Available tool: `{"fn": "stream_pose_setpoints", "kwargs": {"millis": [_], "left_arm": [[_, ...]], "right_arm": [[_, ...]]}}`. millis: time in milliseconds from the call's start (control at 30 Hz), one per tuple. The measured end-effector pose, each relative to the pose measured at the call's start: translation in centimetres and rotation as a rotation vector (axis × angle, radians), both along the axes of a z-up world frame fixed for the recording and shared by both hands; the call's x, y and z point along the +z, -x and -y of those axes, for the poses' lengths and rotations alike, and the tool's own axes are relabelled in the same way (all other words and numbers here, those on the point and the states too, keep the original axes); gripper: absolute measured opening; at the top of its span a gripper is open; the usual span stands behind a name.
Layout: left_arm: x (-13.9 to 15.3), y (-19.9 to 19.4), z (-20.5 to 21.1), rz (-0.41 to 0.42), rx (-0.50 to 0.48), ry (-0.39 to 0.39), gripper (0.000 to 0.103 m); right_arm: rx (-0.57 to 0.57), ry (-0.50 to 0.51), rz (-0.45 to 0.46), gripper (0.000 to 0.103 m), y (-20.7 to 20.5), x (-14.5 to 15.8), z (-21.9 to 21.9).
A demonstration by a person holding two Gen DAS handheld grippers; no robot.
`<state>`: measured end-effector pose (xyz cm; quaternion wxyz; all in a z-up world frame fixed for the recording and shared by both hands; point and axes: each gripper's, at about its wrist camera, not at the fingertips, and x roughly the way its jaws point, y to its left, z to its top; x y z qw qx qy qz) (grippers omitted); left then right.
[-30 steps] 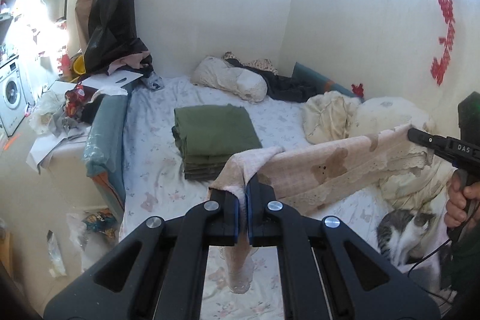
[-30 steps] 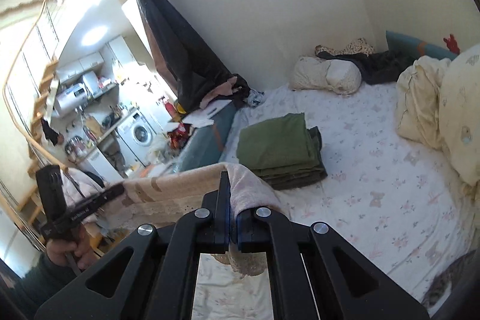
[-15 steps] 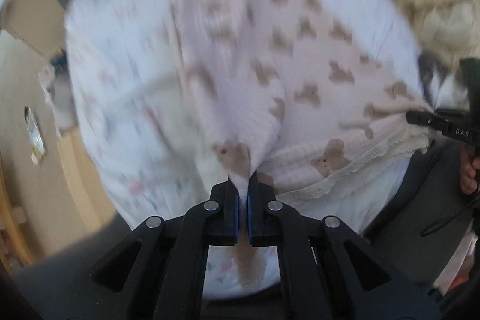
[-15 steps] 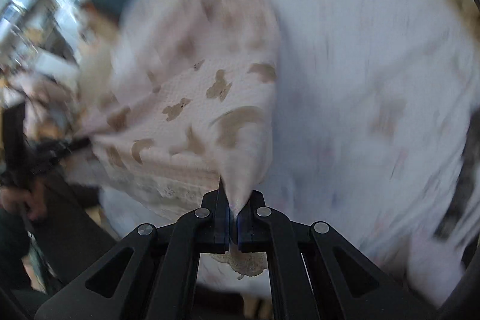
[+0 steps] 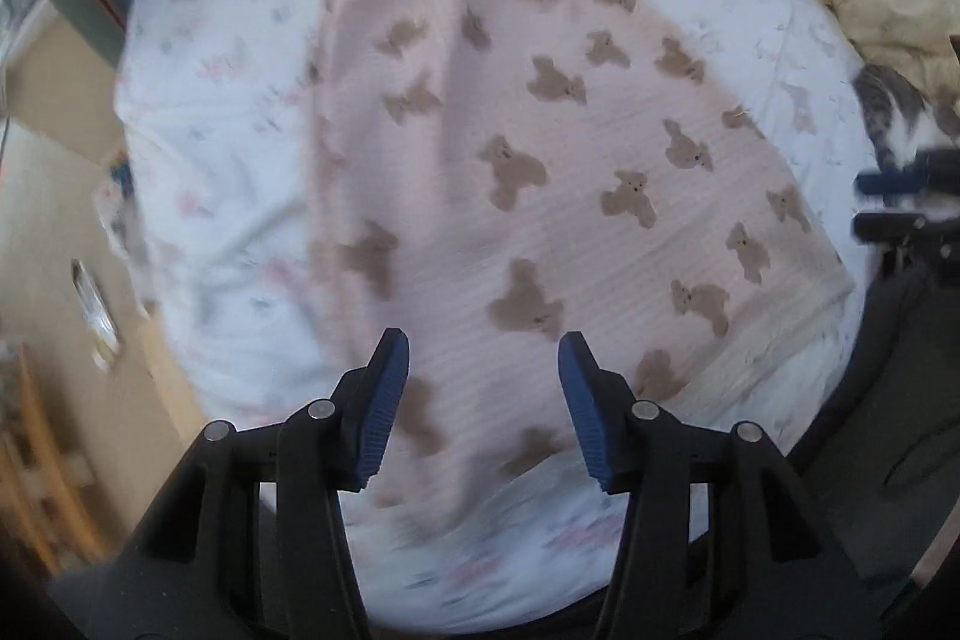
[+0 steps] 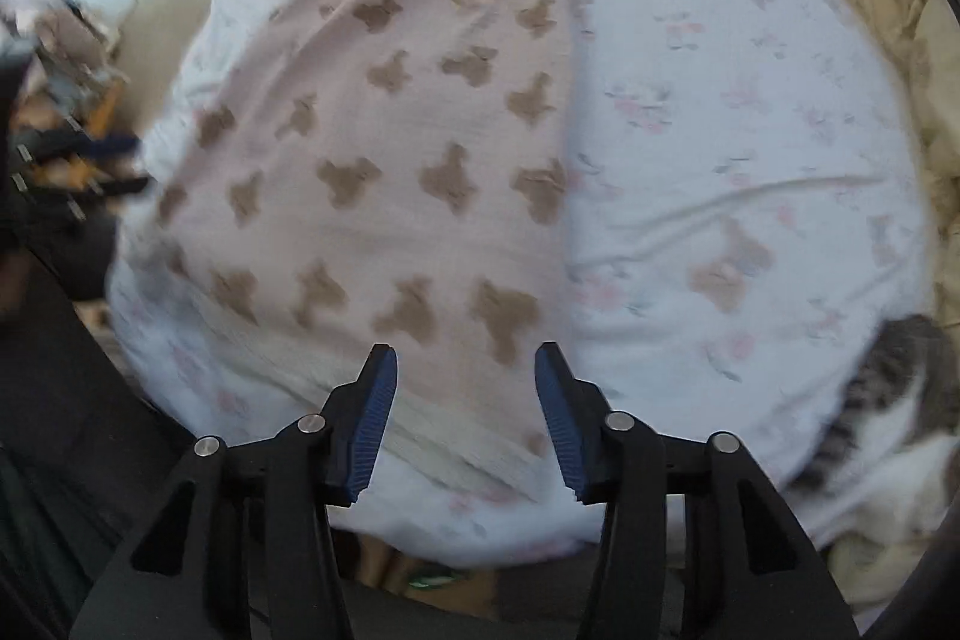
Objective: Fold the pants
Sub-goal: 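Grasp the elastic waistband with the left gripper while the right gripper grasps its other end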
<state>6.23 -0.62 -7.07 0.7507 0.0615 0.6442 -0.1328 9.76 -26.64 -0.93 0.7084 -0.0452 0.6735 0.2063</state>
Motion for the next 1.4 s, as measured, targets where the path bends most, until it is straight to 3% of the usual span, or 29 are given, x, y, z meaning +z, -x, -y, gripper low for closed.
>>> {"fn": "stream_pose_setpoints", "kwargs": {"millis": [33,100,167,233,333,400,467,567,667,767,900,967,1100,1167,1300,1400], "left_arm": [[-1.9,0.0,0.6,-0.048,0.011,-0.035,0.049],[-5.2,0.7,0.8,-0.176,0.044,-0.070,0.049],[-7.7,2.0,1.4,-0.249,-0.011,-0.113,0.050],[-8.1,2.5,1.4,-0.240,-0.050,-0.130,0.053],[-7.2,1.0,0.9,-0.323,-0.050,-0.097,0.057],[-4.7,-1.9,-0.2,-0.282,-0.004,-0.066,0.061],[-2.1,-5.2,-1.3,-0.187,0.023,-0.057,0.078],[0.9,-10.8,-3.4,-0.067,0.108,-0.058,0.079],[2.1,-16.3,-5.0,-0.005,0.168,-0.022,0.079],[1.7,-21.8,-6.5,0.022,0.243,-0.040,0.079],[0.4,-26.4,-6.7,0.045,0.265,-0.009,0.078],[0.0,-28.3,-6.1,0.084,0.243,0.036,0.077],[-1.5,-31.9,-5.9,0.097,0.258,0.244,0.077],[-2.9,-33.6,-5.2,0.101,0.237,0.246,0.077],[-6.2,-35.8,-4.2,0.027,0.197,0.227,0.060],[-6.6,-36.5,-3.7,0.016,0.155,0.304,0.052]], "right_arm": [[0.015,0.017,-0.021,0.011,-0.2,-1.4,-0.6],[0.025,0.058,-0.087,0.012,0.2,-4.7,-1.5],[0.035,0.099,-0.166,0.012,1.1,-7.5,-1.9],[0.078,0.145,-0.255,0.012,2.1,-9.6,-2.3],[0.128,0.119,-0.271,0.013,1.4,-8.7,-2.5],[0.128,0.065,-0.247,0.012,0.1,-7.3,-2.1],[0.078,-0.003,-0.198,0.019,-2.5,-5.4,-1.0],[-0.009,-0.075,-0.123,0.038,-8.2,-2.8,0.7],[-0.077,-0.143,-0.062,0.041,-13.5,-1.2,1.9],[-0.161,-0.188,0.006,0.043,-19.7,-0.6,2.7],[-0.178,-0.179,0.065,0.044,-25.9,-0.9,1.7],[-0.190,-0.185,0.079,0.047,-28.9,-1.6,1.0],[-0.193,-0.204,0.087,0.051,-32.0,-4.1,-0.1],[-0.211,-0.230,0.068,0.051,-33.9,-5.9,-0.4],[-0.235,-0.269,0.030,0.051,-36.2,-9.1,-1.3],[-0.198,-0.305,0.018,0.051,-37.1,-10.7,-2.4]]}}
